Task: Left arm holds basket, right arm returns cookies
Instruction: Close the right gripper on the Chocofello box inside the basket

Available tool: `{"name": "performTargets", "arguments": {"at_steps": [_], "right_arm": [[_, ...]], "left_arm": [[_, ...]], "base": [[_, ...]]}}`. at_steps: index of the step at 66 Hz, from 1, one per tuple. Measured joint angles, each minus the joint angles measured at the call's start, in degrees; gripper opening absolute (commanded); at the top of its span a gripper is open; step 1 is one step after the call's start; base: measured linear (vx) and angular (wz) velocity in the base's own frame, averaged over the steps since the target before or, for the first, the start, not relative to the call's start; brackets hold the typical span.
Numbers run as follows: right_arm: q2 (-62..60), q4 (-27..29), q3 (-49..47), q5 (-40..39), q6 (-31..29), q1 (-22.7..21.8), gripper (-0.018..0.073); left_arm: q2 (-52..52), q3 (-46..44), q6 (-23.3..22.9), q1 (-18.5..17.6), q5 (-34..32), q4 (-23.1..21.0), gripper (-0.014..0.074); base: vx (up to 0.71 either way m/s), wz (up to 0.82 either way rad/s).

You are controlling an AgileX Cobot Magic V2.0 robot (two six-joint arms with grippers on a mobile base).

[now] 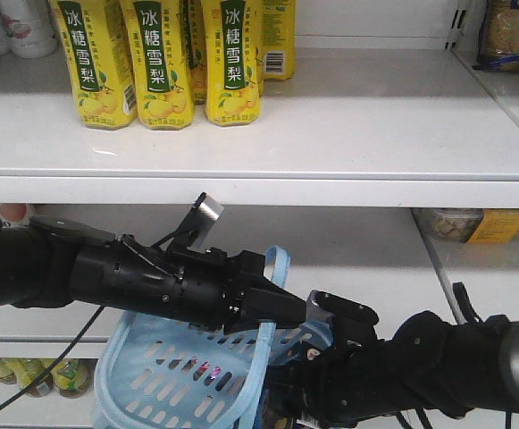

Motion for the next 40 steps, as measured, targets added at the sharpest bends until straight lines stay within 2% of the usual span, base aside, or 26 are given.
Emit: {"name": "performTargets", "arguments": {"at_steps": [18,40], "right_arm": [[0.0,-1.4,-0.1,0.0,0.0,0.0,0.0127],[-3.8,-2.2,-0.1,0.4,0.0,0.0,0.0123]], "left_arm": [[0.0,0.0,0.0,0.0,0.0,0.0,-0.0003],[0.0,0.0,0.0,0.0,0.1,-0.4,-0.0003]], "base": [[0.00,0.00],[0.00,0.00]]}}
